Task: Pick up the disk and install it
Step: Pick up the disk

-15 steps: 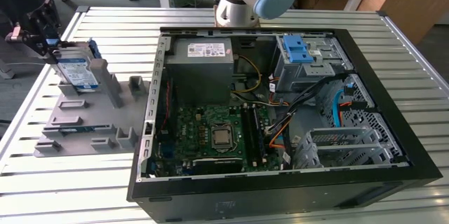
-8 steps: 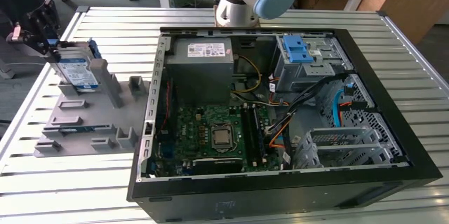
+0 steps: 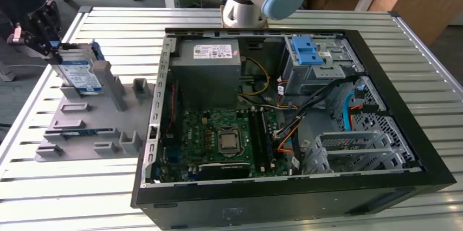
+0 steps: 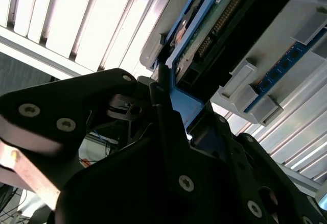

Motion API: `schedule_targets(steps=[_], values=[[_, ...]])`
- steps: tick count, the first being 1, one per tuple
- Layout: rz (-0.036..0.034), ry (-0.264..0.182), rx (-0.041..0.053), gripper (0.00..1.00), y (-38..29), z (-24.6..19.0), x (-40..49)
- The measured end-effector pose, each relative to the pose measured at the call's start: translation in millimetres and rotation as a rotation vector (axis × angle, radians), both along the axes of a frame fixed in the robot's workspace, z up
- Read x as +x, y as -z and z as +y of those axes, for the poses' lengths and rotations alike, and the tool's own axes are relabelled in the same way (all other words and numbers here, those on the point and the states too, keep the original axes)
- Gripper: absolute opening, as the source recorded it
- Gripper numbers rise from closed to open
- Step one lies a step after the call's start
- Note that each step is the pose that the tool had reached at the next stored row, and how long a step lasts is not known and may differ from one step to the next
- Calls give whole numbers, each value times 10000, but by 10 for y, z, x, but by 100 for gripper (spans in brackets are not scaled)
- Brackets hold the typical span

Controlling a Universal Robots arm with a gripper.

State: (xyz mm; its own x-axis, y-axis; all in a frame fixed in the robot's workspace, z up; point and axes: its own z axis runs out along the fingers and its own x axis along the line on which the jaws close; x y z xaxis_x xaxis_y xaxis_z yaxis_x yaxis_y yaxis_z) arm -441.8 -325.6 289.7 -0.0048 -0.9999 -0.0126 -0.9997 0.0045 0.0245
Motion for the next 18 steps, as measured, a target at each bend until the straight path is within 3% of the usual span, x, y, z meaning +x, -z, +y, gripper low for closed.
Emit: schedule_targets(steps=[5, 18], values=[[0, 0, 0, 36, -3, 0, 0], [-1, 0, 0, 36, -109, 0, 0]])
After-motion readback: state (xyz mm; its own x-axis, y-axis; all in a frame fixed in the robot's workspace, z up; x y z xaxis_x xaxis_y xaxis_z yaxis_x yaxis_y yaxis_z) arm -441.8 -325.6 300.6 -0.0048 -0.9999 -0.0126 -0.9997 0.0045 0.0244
